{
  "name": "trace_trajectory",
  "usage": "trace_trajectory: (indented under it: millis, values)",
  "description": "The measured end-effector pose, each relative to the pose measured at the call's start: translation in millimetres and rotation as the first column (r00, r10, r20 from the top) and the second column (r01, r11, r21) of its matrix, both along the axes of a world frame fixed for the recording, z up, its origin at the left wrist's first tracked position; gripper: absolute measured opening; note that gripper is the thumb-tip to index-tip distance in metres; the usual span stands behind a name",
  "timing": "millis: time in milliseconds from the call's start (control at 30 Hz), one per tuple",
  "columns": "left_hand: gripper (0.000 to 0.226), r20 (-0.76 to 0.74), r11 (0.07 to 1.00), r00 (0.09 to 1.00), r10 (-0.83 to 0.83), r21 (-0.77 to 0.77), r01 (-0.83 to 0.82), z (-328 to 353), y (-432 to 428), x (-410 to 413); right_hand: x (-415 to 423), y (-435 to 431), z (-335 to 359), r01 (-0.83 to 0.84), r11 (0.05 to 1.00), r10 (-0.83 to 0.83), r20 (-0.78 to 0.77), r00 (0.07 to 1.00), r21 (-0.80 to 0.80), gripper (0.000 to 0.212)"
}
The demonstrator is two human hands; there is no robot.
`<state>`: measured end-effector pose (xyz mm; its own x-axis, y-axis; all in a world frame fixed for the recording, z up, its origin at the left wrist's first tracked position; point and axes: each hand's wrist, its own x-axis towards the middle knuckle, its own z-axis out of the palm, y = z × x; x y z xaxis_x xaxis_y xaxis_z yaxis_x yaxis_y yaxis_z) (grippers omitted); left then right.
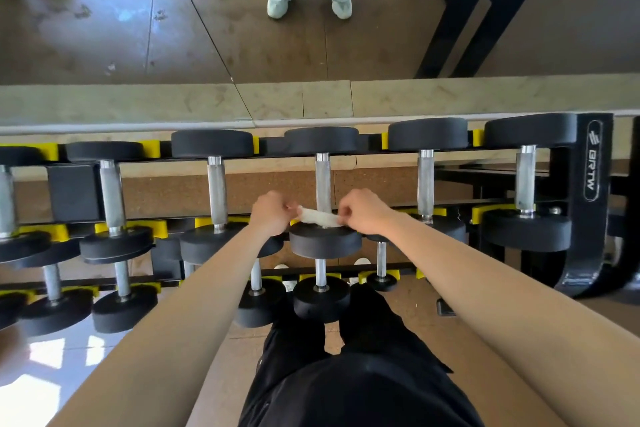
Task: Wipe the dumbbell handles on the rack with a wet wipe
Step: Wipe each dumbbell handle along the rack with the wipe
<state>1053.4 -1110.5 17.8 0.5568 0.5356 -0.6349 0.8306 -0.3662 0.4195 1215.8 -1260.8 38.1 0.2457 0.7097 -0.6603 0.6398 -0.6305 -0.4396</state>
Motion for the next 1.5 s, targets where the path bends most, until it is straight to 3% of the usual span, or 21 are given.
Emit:
trace_trajectory:
  millis: [100, 200, 267, 433, 533, 667, 733, 800, 900, 1067, 1167, 1300, 1400, 1500]
  values:
    - [0.029, -0.017, 0.997, 0.998, 0.062, 0.038, -0.061, -2.5, 9.5, -4.7, -2.6, 6.6, 1.4, -0.026, 0.997, 0.027, -0.002, 1.000, 0.070, 0.011]
    - [0.025, 0.093, 1.000, 0.995, 0.019, -0.026, -0.016, 5.9, 5.7, 6.6, 22.2, -2.0, -2.1, 0.091, 0.992, -0.098, 0.077, 0.992, 0.082, 0.006]
    - [0.019, 0.134, 1.000, 0.991, 0.009, 0.022, -0.012, 10.9, -0.4, 14.6, 29.5, -5.1, -5.3, 0.150, 0.982, -0.165, 0.141, 0.976, 0.115, 0.009]
    - [0.022, 0.111, 0.950, 0.957, 0.270, 0.131, -0.283, 9.2, -2.0, 14.2, 9.5, 6.4, -4.1, 0.003, 0.985, -0.035, 0.180, 0.983, 0.175, 0.012]
    - [0.023, 0.173, 0.960, 0.953, 0.248, 0.087, -0.266, 9.5, -7.8, 23.9, 25.9, 0.0, 0.3, -0.015, 0.987, -0.029, 0.268, 0.963, 0.162, 0.012]
    - [0.017, 0.266, 0.967, 0.941, 0.209, 0.088, -0.240, 15.8, -14.8, 41.0, 38.9, -6.1, 0.4, 0.096, 0.984, -0.150, 0.404, 0.902, 0.152, 0.021]
    - [0.017, 0.271, 0.921, 0.894, 0.356, 0.061, -0.386, 13.3, -10.1, 43.2, 25.7, 4.6, 1.9, 0.037, 0.996, -0.066, 0.369, 0.927, 0.084, 0.025]
    - [0.020, 0.264, 0.813, 0.775, 0.574, -0.071, -0.578, 9.6, -3.0, 45.6, 13.8, 16.2, 2.7, -0.001, 0.996, -0.030, 0.332, 0.943, 0.092, 0.026]
    - [0.019, 0.236, 0.658, 0.615, 0.753, -0.246, -0.712, 12.3, -2.6, 57.3, 21.8, 23.3, 5.3, 0.084, 0.986, -0.129, 0.334, 0.934, 0.145, 0.028]
    - [0.016, 0.270, 0.689, 0.645, 0.715, -0.432, -0.582, 21.3, -13.9, 77.1, 51.7, 12.5, 3.0, 0.390, 0.898, -0.437, 0.301, 0.848, 0.205, 0.027]
    - [0.007, 0.233, 0.616, 0.578, 0.782, -0.429, -0.661, 19.8, -7.0, 77.3, 42.1, 26.6, -1.4, 0.511, 0.852, -0.518, 0.046, 0.854, 0.114, 0.036]
    - [0.019, 0.113, 0.459, 0.450, 0.886, -0.358, -0.813, 15.2, 9.5, 66.3, 25.4, 48.2, -0.1, 0.584, 0.806, -0.549, -0.247, 0.798, 0.096, 0.031]
    - [0.017, 0.092, 0.475, 0.478, 0.873, -0.382, -0.793, 15.3, 9.1, 68.0, 28.4, 48.3, -3.7, 0.607, 0.780, -0.588, -0.157, 0.794, 0.148, 0.032]
    - [0.021, 0.163, 0.567, 0.566, 0.808, -0.476, -0.673, 21.0, -3.2, 75.6, 36.2, 36.2, -10.8, 0.721, 0.682, -0.723, -0.037, 0.690, 0.124, 0.037]
